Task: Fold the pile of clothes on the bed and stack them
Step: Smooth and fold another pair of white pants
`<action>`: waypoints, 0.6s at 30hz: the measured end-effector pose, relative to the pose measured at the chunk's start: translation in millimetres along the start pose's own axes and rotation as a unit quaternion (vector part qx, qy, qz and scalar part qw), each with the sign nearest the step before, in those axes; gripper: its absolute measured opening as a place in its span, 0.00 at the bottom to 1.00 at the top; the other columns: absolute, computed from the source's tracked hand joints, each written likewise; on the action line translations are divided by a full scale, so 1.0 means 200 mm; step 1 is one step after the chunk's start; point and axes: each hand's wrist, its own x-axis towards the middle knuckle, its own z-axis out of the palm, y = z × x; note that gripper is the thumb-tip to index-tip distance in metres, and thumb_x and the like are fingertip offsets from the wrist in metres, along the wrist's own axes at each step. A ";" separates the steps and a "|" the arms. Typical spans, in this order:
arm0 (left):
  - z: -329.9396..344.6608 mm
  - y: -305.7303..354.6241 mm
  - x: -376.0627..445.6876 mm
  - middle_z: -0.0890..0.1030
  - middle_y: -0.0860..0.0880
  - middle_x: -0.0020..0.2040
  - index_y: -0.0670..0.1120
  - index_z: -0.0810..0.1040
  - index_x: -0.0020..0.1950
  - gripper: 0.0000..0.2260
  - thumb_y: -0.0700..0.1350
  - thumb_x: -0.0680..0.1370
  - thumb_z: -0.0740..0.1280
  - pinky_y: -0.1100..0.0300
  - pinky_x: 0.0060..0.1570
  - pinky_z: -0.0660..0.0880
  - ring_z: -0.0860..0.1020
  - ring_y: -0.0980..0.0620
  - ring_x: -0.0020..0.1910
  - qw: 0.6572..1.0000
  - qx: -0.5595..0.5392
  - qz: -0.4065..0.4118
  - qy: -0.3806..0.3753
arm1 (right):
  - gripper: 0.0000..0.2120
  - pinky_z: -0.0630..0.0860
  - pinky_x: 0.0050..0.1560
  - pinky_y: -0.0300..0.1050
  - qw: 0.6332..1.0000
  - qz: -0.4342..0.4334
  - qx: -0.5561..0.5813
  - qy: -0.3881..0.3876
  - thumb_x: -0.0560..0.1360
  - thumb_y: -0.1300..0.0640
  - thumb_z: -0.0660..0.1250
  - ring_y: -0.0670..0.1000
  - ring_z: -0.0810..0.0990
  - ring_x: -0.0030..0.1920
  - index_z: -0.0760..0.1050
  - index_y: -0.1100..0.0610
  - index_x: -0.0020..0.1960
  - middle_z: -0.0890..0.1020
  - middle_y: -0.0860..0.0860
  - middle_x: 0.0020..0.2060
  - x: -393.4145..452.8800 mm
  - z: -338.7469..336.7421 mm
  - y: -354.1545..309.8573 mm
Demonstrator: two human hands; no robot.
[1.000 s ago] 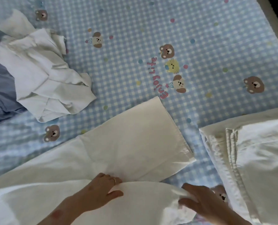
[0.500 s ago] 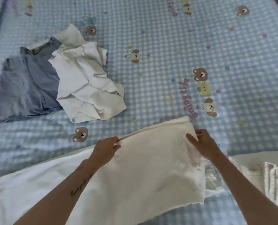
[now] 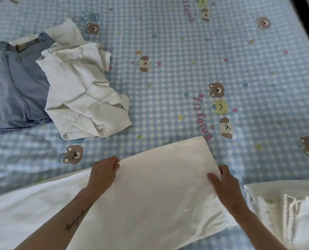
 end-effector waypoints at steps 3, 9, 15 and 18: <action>0.00 -0.01 0.00 0.82 0.50 0.43 0.49 0.75 0.49 0.04 0.45 0.79 0.61 0.55 0.47 0.67 0.78 0.48 0.45 1.000 0.000 -0.001 0.031 | 0.09 0.67 0.29 0.44 0.998 -0.040 -0.025 0.035 0.78 0.52 0.62 0.48 0.74 0.31 0.63 0.51 0.44 0.75 0.46 0.29 0.05 -0.03 -0.01; 0.02 0.07 -0.15 0.79 0.42 0.52 0.41 0.78 0.56 0.12 0.37 0.73 0.69 0.48 0.54 0.72 0.76 0.40 0.52 0.993 0.035 0.006 0.113 | 0.09 0.76 0.44 0.54 0.993 0.023 -0.109 0.030 0.78 0.52 0.62 0.62 0.80 0.43 0.67 0.57 0.53 0.79 0.56 0.42 0.06 0.04 0.04; 0.34 -0.08 -0.79 0.58 0.41 0.76 0.41 0.59 0.75 0.26 0.55 0.81 0.46 0.52 0.72 0.51 0.52 0.46 0.76 0.995 0.027 0.030 0.091 | 0.28 0.57 0.70 0.60 0.925 -0.284 -0.242 0.066 0.79 0.44 0.51 0.58 0.63 0.72 0.62 0.58 0.73 0.65 0.58 0.72 -0.29 0.36 -0.11; 0.40 -0.30 -0.98 0.48 0.48 0.78 0.49 0.50 0.77 0.28 0.60 0.80 0.42 0.56 0.72 0.47 0.46 0.52 0.77 0.996 0.030 -0.048 0.075 | 0.27 0.55 0.70 0.58 0.896 -0.342 -0.283 -0.017 0.80 0.40 0.42 0.47 0.47 0.77 0.60 0.53 0.72 0.54 0.49 0.75 -0.38 0.48 -0.04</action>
